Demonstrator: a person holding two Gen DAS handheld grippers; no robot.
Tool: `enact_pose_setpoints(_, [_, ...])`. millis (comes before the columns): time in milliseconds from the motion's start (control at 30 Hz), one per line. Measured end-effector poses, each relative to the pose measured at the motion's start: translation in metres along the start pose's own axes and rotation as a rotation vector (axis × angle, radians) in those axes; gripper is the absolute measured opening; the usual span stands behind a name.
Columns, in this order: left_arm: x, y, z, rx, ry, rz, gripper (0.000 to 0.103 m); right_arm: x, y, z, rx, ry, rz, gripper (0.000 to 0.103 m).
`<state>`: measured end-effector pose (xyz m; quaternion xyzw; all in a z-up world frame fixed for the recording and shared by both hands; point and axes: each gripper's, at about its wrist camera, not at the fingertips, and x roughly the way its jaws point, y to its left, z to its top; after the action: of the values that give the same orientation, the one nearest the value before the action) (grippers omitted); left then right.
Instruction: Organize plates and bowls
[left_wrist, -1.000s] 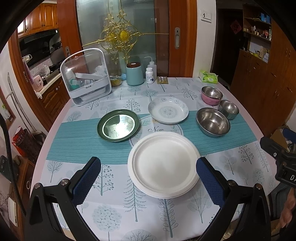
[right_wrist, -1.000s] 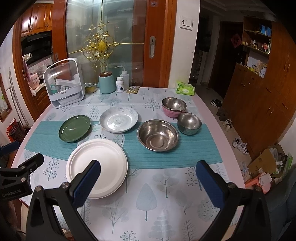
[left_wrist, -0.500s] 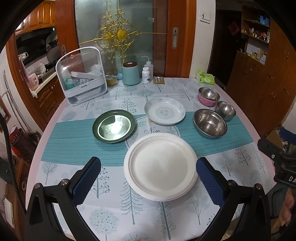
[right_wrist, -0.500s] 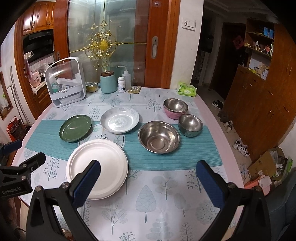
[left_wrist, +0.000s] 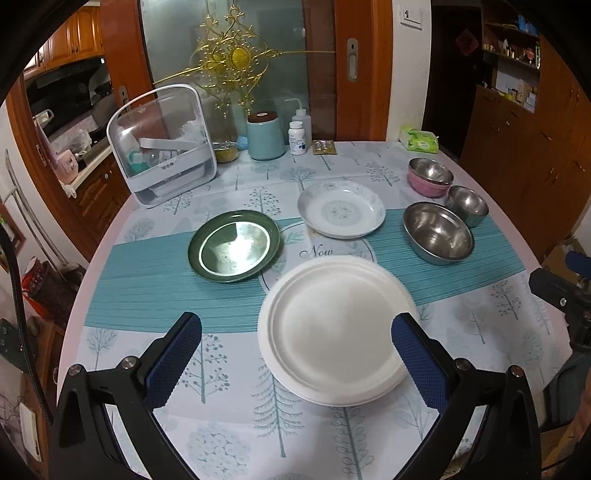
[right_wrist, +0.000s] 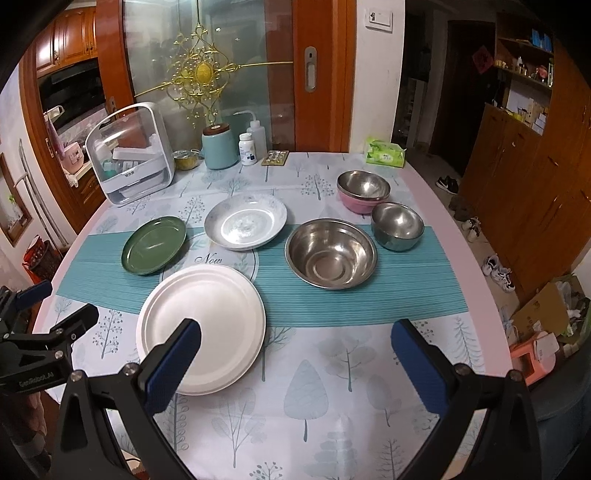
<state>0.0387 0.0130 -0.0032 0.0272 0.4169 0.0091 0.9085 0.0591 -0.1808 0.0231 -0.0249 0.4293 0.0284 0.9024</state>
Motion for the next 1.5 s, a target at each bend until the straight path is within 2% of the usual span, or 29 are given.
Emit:
enact_pose_setpoints(167, [0.009,0.006,0.0,0.004,0.02,-0.021,0.101,0.008,0.003,0.0,-0.01,0.014,0.007,0.103])
enact_pose_setpoints(367, [0.031,0.014,-0.003,-0.006,0.07,-0.07,0.094,0.025,0.009,-0.001,-0.017,0.043,0.027,0.103])
enact_pose_setpoints(400, [0.037,0.016,-0.004,-0.01,0.081,-0.079,0.092,0.029,0.01,-0.001,-0.018,0.05,0.032,0.103])
enact_pose_setpoints(500, [0.057,0.023,-0.01,-0.025,0.114,-0.152,0.07,0.043,0.013,-0.002,-0.016,0.077,0.045,0.103])
enact_pose_setpoints(667, [0.092,0.038,-0.023,-0.061,0.162,-0.166,0.07,0.069,0.017,-0.003,-0.011,0.133,0.066,0.097])
enact_pose_setpoints(800, [0.109,0.049,-0.031,-0.057,0.162,-0.164,0.07,0.09,0.02,-0.006,-0.01,0.178,0.079,0.092])
enact_pose_setpoints(900, [0.12,0.056,-0.032,-0.06,0.167,-0.204,0.07,0.107,0.023,-0.008,-0.011,0.207,0.082,0.09])
enact_pose_setpoints(1000, [0.135,0.061,-0.031,-0.073,0.209,-0.226,0.07,0.124,0.024,-0.009,-0.004,0.239,0.095,0.087])
enact_pose_setpoints(1300, [0.17,0.061,-0.032,-0.04,0.285,-0.217,0.069,0.163,0.026,-0.016,0.019,0.317,0.121,0.079])
enact_pose_setpoints(1367, [0.176,0.063,-0.033,-0.046,0.304,-0.217,0.065,0.169,0.025,-0.017,0.026,0.332,0.124,0.077])
enact_pose_setpoints(1433, [0.185,0.064,-0.035,-0.052,0.337,-0.218,0.057,0.176,0.023,-0.018,0.038,0.353,0.132,0.076])
enact_pose_setpoints(1500, [0.19,0.066,-0.037,-0.063,0.358,-0.229,0.054,0.181,0.022,-0.02,0.044,0.368,0.135,0.071])
